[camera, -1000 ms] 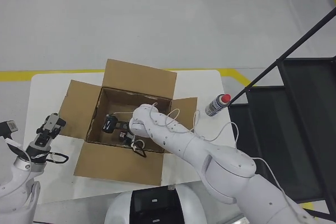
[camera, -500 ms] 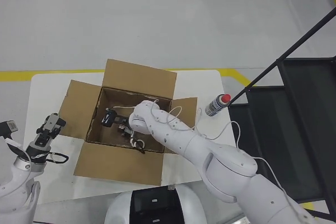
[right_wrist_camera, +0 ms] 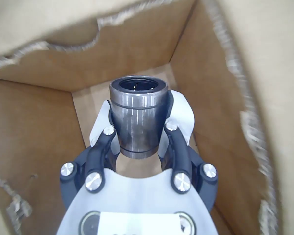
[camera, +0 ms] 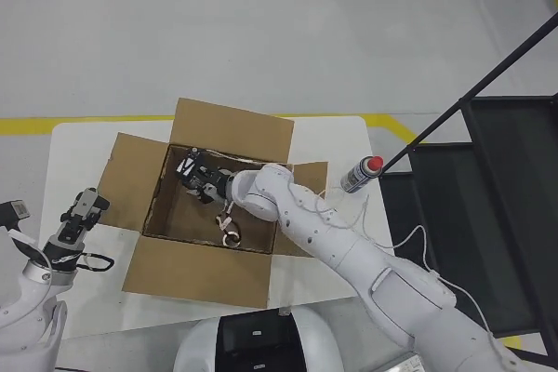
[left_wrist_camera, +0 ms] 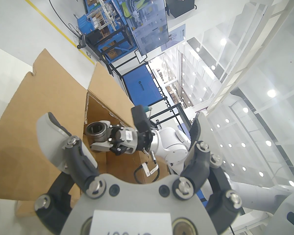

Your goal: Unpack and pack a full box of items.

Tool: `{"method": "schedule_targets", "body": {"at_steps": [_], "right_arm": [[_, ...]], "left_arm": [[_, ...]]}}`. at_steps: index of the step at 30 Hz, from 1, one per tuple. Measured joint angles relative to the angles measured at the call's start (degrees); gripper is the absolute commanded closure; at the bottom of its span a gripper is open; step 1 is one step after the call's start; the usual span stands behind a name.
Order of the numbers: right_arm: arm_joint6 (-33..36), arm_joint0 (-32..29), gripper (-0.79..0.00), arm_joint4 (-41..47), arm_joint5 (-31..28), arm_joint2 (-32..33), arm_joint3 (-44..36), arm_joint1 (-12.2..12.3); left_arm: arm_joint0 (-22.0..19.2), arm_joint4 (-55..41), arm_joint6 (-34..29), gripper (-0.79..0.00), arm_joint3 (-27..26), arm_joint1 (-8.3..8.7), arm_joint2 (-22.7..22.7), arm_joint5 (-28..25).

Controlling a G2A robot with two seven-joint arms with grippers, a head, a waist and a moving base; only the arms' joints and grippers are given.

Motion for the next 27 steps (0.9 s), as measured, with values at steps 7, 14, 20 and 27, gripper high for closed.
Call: {"method": "schedule_targets", "body": {"at_steps": [7, 14, 20, 27], "right_arm": [[3.05, -18.87, 0.000, -6.02, -5.88, 15.10, -28.26, 6.86], [-0.42, -25.04, 0.000, -6.24, -7.86, 19.62, -35.02, 8.15], [-0.35, -24.98, 0.000, -6.24, -7.84, 19.58, -34.96, 8.14], [-0.35, -24.98, 0.000, -6.23, -7.84, 19.58, -34.97, 8.14]], "left_arm": [[0.00, 0.00, 0.00, -0.785, 0.00, 0.00, 0.00, 0.00], [0.00, 0.00, 0.00, -0.785, 0.00, 0.00, 0.00, 0.00], [0.00, 0.00, 0.00, -0.785, 0.00, 0.00, 0.00, 0.00], [0.00, 0.00, 0.00, -0.785, 0.00, 0.00, 0.00, 0.00]]}}
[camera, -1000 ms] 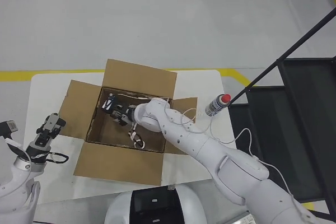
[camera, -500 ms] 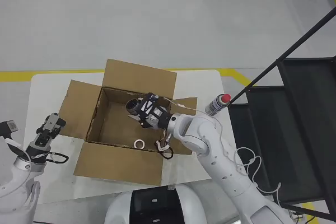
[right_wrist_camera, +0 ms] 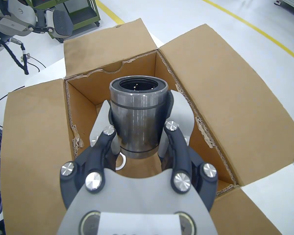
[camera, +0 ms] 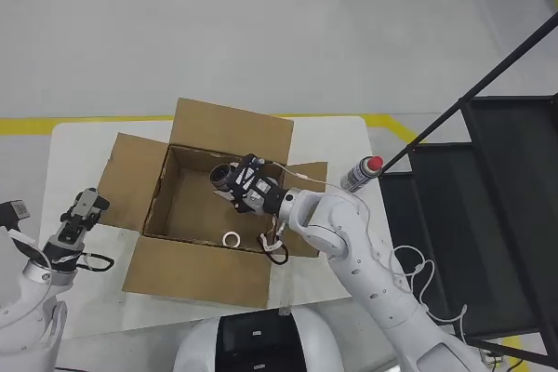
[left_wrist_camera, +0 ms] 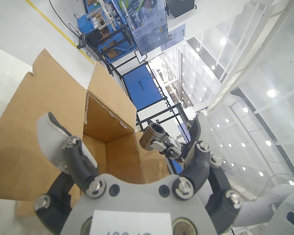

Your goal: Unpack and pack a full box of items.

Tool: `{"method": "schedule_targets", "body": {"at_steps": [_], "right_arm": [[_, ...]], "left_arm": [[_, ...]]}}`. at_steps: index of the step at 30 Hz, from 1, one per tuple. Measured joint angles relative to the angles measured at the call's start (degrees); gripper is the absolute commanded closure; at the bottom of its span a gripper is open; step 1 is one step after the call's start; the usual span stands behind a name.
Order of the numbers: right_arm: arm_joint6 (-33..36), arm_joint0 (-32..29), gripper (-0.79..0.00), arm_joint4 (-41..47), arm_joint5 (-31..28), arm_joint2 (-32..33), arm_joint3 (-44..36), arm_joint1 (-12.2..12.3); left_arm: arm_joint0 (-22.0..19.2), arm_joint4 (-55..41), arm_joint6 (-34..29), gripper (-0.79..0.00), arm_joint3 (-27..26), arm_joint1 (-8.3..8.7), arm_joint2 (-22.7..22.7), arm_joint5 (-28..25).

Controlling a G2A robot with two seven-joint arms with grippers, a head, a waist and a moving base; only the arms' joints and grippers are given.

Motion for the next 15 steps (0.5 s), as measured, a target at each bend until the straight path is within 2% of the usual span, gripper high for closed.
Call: {"method": "schedule_targets", "body": {"at_steps": [6, 15], "right_arm": [[-3.87, -3.59, 0.000, 0.31, -1.48, 2.32, -2.33, 0.78], [-15.92, -15.15, 0.000, 1.46, -4.24, 13.54, -9.79, 3.00]], "left_arm": [[0.00, 0.00, 0.00, -0.785, 0.00, 0.00, 0.00, 0.00], [0.00, 0.00, 0.00, -0.785, 0.00, 0.00, 0.00, 0.00]]}}
